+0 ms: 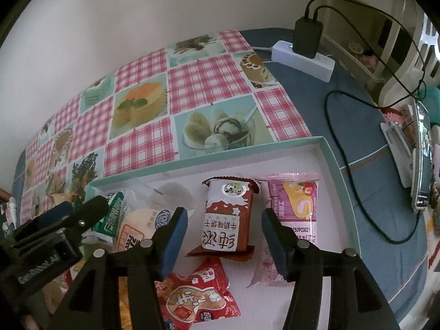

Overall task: Organize snacks
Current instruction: 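Move both open tools back over the remaining snacks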

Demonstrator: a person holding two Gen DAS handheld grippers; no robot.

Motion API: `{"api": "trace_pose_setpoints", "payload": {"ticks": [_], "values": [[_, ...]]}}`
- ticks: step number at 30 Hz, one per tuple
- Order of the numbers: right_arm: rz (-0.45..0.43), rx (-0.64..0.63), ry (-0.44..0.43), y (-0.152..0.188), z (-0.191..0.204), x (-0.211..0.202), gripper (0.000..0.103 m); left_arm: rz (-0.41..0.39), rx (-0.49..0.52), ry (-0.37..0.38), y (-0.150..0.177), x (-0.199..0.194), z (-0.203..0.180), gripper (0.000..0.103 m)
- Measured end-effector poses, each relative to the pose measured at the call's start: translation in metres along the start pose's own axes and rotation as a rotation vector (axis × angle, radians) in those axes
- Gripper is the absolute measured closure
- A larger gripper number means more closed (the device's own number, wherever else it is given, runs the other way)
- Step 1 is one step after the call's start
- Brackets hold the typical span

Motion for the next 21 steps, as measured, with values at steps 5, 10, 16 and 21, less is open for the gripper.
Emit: {"api": "trace_pose_setpoints", "payload": {"ticks": [5, 10, 16, 21], "values": [[-0.012, -0.011, -0.003, 0.0, 0.008, -0.005, 0.036, -0.014, -0.019, 0.008, 0.0, -0.012, 0.014, 0.022], [-0.026, -0.016, -0.006, 0.002, 0.022, -0.012, 0.034, -0.035, -0.058, -0.001, 0.004, -0.028, 0.041, 0.022], [-0.056, -0.049, -0.042, 0.005, 0.054, -0.023, 0.025, -0.073, -0.155, -0.069, 0.017, -0.053, 0.099, 0.021], [-0.064, -0.084, -0.078, 0.013, 0.087, -0.027, 0.018, -0.103, -0.25, -0.141, 0.033, -0.076, 0.155, 0.009]]}}
Point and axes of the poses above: each gripper's, at about its wrist camera, not at the fingertips, and x roughly the way its jaws point, z to its left, y to its underside, the point moved 1 cm from there along x, roughly the way its jaws point, and after that the axes turned 6 degrees about x, right-handed, at the moved point
